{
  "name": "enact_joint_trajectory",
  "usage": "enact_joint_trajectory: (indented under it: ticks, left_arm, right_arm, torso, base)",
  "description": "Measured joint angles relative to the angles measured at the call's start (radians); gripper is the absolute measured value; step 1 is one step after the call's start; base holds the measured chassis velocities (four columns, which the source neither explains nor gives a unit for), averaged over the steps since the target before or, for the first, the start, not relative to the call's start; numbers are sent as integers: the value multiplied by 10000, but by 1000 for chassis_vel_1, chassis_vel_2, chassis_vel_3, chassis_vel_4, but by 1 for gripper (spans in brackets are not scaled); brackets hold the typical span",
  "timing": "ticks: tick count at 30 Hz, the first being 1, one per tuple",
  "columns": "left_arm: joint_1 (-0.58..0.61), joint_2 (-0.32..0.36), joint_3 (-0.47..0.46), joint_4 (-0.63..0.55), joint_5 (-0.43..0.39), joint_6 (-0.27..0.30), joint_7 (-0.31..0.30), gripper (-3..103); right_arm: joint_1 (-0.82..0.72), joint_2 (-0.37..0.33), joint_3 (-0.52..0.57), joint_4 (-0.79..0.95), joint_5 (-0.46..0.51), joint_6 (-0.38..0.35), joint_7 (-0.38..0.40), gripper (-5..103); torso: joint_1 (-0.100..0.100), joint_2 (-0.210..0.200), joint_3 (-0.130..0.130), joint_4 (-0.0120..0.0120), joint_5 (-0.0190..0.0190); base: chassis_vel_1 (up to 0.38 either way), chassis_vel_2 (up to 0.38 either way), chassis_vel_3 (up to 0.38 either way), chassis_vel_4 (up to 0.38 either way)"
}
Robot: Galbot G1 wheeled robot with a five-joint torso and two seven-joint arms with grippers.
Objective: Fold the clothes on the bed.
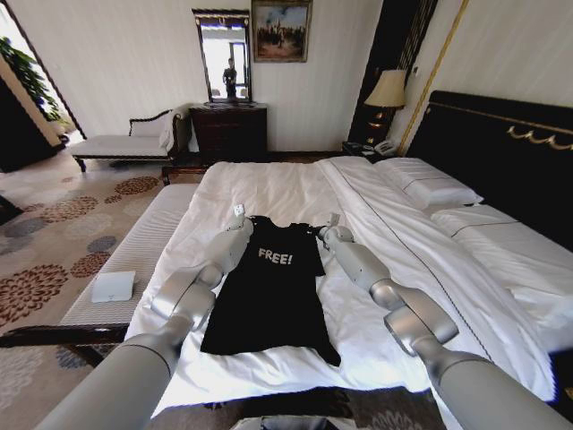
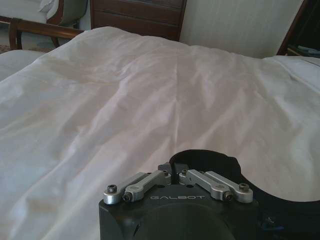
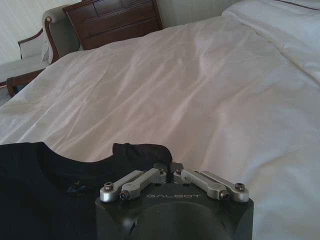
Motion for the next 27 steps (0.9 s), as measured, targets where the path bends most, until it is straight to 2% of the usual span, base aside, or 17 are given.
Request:
enact_joint_trajectory:
  ticks: [5,6,7,9,10,11,13,14,15,16,17,19,20,23,25,26,27]
  left_arm:
    - [81,49,-148,-52,-30,214,-187,-1]
    - [118,49,-169,-79,-61,314,-220,3]
    - [138,48,-176,-102,-66,368,-235,8]
    - [153,50,-177,-117,-64,393,-240,8]
    - [187,55,-174,-141,-46,431,-243,14]
    - [251,74,-158,-175,-12,474,-251,24]
    - [285,83,-149,-213,-13,489,-256,24]
    - [320,98,-134,-259,-26,499,-259,30]
    - [393,143,-93,-366,-62,536,-291,30]
    - [504,232,-27,-515,-148,680,-385,41]
    - [559,293,1,-589,-203,758,-451,46]
    - [581,322,11,-626,-220,781,-473,46]
    - [614,364,29,-688,-247,802,-499,52]
    - [998,776,471,-1597,-967,919,-837,68]
    - [1161,939,631,-2004,-1237,951,-952,68]
    - [1471,1279,927,-2779,-1683,1011,-1126,74]
    - [2075,2040,1353,-4224,-2315,1062,-1392,80]
  right_arm:
    - [100,227,210,-449,-401,311,-136,1]
    - [76,278,342,-468,-517,373,-131,-1]
    - [48,308,406,-472,-570,391,-100,5]
    - [31,320,429,-474,-601,397,-80,5]
    - [-23,337,463,-476,-684,404,-37,10]
    - [-120,317,457,-419,-756,397,1,21]
    - [-184,285,429,-334,-765,377,17,21]
    - [-219,263,407,-269,-763,361,29,26]
    - [-293,197,356,-116,-747,318,57,32]
    - [-377,101,289,103,-647,204,96,37]
    - [-401,49,243,208,-567,116,130,42]
    - [-406,30,234,248,-534,91,150,42]
    - [-410,1,227,308,-479,61,191,47]
    - [-659,-397,121,1206,123,-218,479,64]
    - [-787,-540,112,1542,284,-298,565,64]
    - [-991,-766,131,2075,512,-428,724,70]
    - [-1428,-1138,317,2973,845,-608,947,75]
  torso:
    - [0,0,0,0,0]
    - [0,0,0,0,-2]
    - [0,0,-1,0,-2]
    - [0,0,-1,0,-1]
    - [0,1,-1,0,-1]
    - [0,1,0,0,-1]
    - [0,1,0,-1,-1]
    - [0,1,-1,-1,0]
    - [0,1,-1,-2,0]
    - [0,1,0,-3,-1]
    - [0,1,0,-3,0]
    - [0,1,0,-3,0]
    - [0,1,0,-2,0]
    - [0,1,0,1,-1]
    - [1,1,0,-1,-1]
    - [1,1,-1,-2,-1]
    - [1,1,-1,-5,-3]
  base:
    - [0,0,0,0]
    - [0,0,0,0]
    - [0,0,0,0]
    - [0,0,0,0]
    - [0,0,0,0]
    - [0,0,0,0]
    - [0,0,0,0]
    - [0,0,0,0]
    - [0,0,0,0]
    - [0,0,0,0]
    - [0,0,0,0]
    - [0,0,0,0]
    - [0,0,0,0]
    - [0,0,0,0]
    - [0,0,0,0]
    - [0,0,0,0]
    - [0,0,0,0]
